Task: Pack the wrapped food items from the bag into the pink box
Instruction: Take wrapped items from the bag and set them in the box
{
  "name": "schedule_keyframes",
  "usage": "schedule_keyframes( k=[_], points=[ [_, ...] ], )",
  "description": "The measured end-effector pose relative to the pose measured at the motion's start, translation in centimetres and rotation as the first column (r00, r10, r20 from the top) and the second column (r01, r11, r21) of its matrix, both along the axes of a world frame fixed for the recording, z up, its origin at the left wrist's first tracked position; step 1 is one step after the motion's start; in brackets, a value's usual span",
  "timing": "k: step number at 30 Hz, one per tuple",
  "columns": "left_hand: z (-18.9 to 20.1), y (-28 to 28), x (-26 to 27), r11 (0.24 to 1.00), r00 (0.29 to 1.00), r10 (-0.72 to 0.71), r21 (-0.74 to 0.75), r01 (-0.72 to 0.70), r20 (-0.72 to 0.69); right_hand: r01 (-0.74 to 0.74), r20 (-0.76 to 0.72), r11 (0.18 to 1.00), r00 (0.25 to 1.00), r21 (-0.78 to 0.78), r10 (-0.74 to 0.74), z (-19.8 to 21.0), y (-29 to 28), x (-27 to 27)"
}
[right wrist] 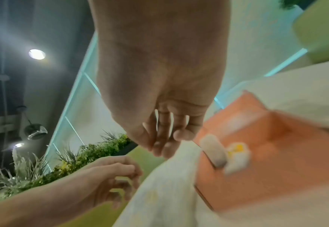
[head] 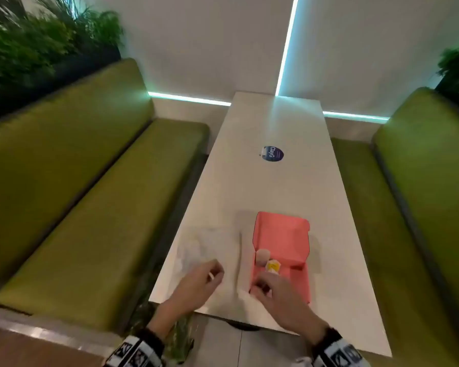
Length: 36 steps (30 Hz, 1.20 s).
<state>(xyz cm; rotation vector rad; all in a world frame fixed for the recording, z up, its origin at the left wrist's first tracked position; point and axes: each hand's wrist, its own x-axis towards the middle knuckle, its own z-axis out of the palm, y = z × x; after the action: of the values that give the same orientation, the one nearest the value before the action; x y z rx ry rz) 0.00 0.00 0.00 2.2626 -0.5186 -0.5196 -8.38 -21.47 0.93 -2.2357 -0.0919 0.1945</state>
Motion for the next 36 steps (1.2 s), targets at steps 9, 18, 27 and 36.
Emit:
schedule_keyframes(
  k=[9,18,27,36],
  points=[
    [-3.7,-5.8,10.3,0.960,0.964,0.004,0.268,-0.077,0.265,0.264,0.123,0.962,0.955,0.076,-0.271,-1.5,3.4,8.5],
    [-5.6,-6.4,12.4,0.960,0.974,0.074,0.250,-0.127,0.213,0.335,0.073,0.937,0.936,0.102,-0.343,-3.3,3.6,9.2],
    [-2.5,-3.7,8.4,0.921,0.896,0.358,-0.254,-0.294,0.262,0.494,0.032,0.853,0.862,0.170,-0.505,-2.1,5.9,12.8],
    [-0.6,-1.9,9.1,0.881,0.949,0.315,-0.372,-0.293,-0.003,0.384,0.095,0.880,0.901,0.281,-0.423,-1.6,6.3,13.7]
  ],
)
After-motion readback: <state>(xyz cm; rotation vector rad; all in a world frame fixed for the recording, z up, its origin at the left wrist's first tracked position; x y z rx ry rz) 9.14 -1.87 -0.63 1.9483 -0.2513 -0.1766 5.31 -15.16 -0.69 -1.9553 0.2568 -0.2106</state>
